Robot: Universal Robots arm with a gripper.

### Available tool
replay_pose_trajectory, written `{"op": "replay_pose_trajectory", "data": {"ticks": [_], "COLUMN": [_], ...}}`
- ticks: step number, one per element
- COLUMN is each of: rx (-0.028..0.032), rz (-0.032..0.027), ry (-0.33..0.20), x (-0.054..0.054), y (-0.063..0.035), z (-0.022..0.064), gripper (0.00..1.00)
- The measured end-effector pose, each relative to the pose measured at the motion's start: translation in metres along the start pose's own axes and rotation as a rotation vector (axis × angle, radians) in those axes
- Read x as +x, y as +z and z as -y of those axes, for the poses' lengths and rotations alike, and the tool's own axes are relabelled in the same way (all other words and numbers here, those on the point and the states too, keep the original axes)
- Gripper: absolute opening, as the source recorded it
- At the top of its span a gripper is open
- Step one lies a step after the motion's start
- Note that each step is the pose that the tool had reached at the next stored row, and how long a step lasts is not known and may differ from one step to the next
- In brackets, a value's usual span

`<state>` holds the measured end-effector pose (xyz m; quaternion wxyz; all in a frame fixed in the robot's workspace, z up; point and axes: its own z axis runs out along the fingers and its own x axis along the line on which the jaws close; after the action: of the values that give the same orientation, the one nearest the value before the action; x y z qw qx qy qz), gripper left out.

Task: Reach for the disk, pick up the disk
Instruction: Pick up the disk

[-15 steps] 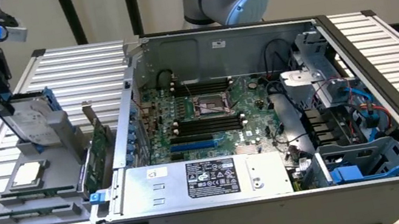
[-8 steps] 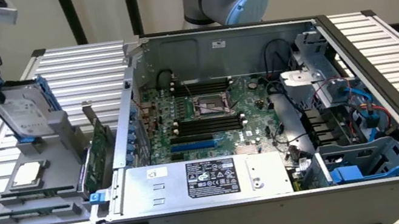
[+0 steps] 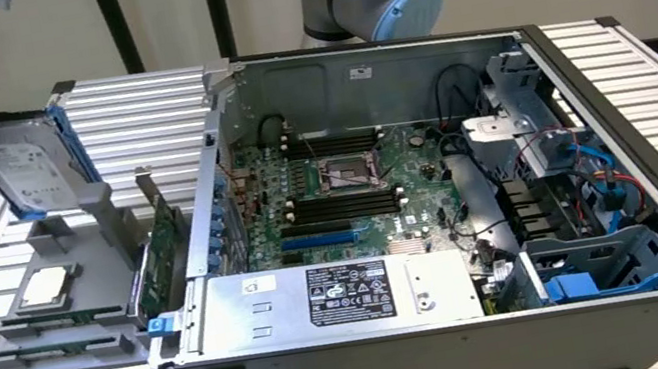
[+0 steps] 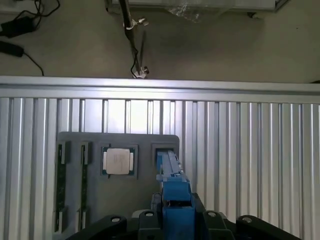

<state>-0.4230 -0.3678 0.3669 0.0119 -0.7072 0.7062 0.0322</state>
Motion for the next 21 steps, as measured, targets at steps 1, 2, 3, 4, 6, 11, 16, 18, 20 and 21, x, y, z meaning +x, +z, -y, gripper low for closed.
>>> {"op": "replay_pose_trajectory", "data": {"ticks": [1, 2, 3, 4, 6, 11, 16, 18, 20, 21], "rx": [0.0000, -0.0001, 0.0000, 0.0000, -0.0001, 0.0008, 0.0017, 0.0014, 0.0017, 0.0016], "rz": [0.0000, 0.0000, 0.0000, 0.0000, 0.0000, 0.0054, 0.0091, 0.0091, 0.0093, 0.0093], "ry": [0.000, 0.000, -0.001, -0.002, -0.002, -0.003, -0.003, -0.003, -0.003, -0.003], "x": [0.000, -0.001, -0.001, -0.001, -0.002, -0.002, -0.003, -0.004, -0.004, -0.005], "y": [-0.0046, -0.0091, -0.0138, -0.0181, -0.0276, -0.0395, -0.0514, -0.0607, -0.0698, -0.0745], "z": [0.0000, 0.0001, 0.0005, 0.0011, 0.0035, 0.0097, 0.0211, 0.0296, 0.0383, 0.0427], "gripper": [0.33, 0.33, 0.33, 0.33, 0.33, 0.33, 0.33, 0.33, 0.33, 0.33]}}
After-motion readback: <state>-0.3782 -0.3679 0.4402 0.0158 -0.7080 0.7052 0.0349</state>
